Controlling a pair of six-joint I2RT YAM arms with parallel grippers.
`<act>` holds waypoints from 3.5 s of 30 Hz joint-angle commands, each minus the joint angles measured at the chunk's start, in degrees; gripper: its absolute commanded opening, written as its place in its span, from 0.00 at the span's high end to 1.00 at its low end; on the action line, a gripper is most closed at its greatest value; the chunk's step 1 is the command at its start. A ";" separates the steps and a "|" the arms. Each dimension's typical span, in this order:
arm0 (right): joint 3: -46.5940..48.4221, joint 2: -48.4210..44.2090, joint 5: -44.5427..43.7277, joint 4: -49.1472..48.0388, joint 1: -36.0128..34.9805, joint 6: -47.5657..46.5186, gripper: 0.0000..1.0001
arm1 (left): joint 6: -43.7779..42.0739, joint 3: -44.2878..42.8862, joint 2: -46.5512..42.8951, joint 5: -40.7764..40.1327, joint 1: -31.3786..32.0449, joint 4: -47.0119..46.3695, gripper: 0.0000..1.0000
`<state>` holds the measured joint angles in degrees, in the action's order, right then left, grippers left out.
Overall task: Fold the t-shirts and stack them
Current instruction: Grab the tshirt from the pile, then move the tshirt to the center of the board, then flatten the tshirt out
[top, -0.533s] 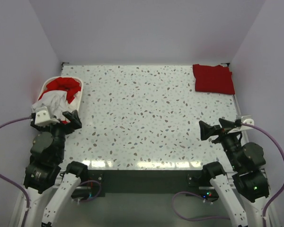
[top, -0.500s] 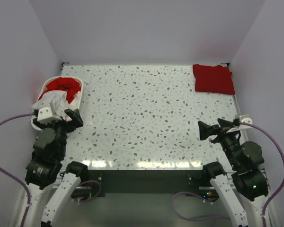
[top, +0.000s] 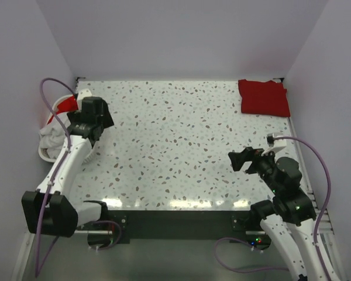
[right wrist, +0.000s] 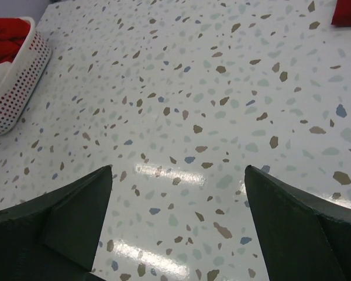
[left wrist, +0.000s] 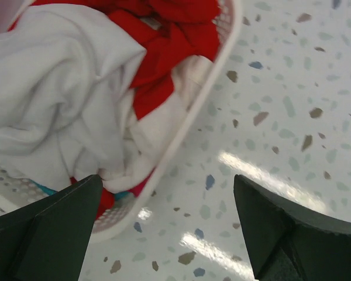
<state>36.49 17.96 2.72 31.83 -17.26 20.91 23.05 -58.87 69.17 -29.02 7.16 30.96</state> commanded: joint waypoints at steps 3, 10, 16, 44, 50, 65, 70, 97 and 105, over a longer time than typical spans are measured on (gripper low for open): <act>-1.42 3.92 5.10 -5.03 -0.41 4.58 0.01 | 0.24 -7.22 5.35 -5.97 -13.10 -6.26 0.00; 0.33 11.39 9.40 -4.94 -0.50 4.68 0.01 | 4.90 -11.88 16.52 -1.66 -22.27 -10.55 0.00; 2.62 13.16 10.55 -2.40 -0.50 2.30 0.01 | 7.45 -12.85 23.47 -1.75 -23.86 -10.75 0.38; 16.50 23.17 9.32 -3.18 -0.41 -0.16 0.01 | -3.53 -41.68 -1.66 38.23 7.70 -8.63 0.94; 18.09 26.07 13.45 -2.48 -0.50 -2.18 0.01 | -7.05 -23.33 -9.40 18.00 7.69 -8.29 0.26; 17.48 45.49 14.69 2.71 -2.34 -4.30 0.01 | 5.16 9.64 -11.25 24.19 7.61 -4.50 0.00; 17.47 52.78 11.26 0.69 -2.61 -1.22 0.06 | 5.26 10.09 -5.10 24.97 7.61 -8.10 0.05; 19.94 71.52 0.00 -7.49 -2.61 -0.78 0.14 | 2.79 -2.92 27.69 18.29 17.01 -10.83 0.10; 17.12 75.20 0.27 -10.12 -2.61 -0.25 0.18 | 5.51 -1.08 29.27 19.70 17.45 -11.45 0.47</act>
<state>54.52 91.39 2.72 24.75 -19.77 19.70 27.05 -59.53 97.69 -9.39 24.36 21.19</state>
